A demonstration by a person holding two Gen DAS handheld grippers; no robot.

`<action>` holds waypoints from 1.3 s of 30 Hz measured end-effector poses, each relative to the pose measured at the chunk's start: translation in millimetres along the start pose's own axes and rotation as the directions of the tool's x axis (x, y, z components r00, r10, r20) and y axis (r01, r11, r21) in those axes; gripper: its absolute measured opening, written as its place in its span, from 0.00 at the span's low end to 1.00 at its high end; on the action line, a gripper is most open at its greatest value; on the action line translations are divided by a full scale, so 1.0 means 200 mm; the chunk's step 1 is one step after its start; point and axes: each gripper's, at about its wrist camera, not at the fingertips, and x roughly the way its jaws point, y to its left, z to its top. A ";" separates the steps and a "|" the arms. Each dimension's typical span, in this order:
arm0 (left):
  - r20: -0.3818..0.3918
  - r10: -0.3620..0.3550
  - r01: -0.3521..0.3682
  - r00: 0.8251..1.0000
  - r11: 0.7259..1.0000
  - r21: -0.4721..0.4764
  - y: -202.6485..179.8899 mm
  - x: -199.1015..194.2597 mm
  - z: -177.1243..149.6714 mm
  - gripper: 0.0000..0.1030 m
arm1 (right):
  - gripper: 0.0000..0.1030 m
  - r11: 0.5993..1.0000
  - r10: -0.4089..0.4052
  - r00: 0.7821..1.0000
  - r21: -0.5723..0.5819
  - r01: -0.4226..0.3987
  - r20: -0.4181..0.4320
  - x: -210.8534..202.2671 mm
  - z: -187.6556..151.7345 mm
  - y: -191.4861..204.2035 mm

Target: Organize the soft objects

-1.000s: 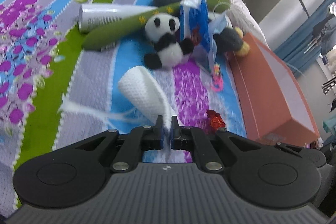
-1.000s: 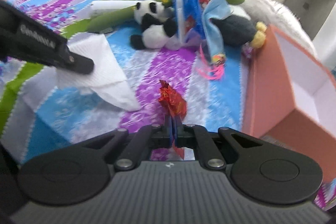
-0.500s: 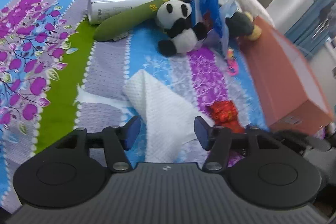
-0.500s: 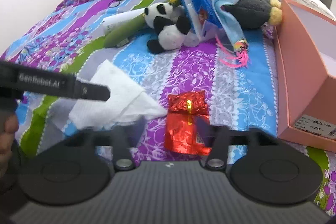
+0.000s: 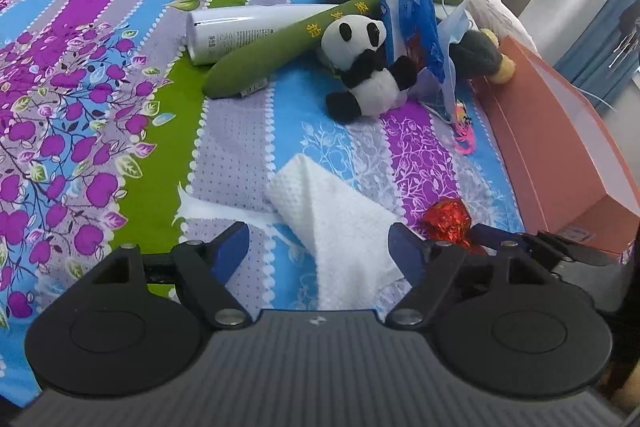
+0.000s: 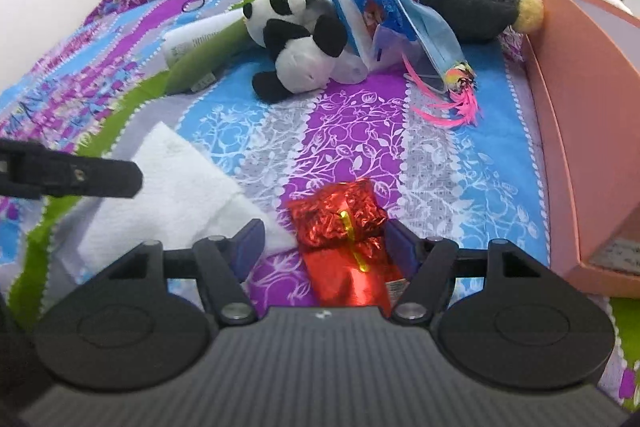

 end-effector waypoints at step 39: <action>0.030 -0.019 0.017 0.999 0.998 0.068 -0.22 -0.01 0.05 0.12 | 0.60 1.000 -0.002 0.999 -0.010 0.002 0.048 -0.21 0.08 -0.09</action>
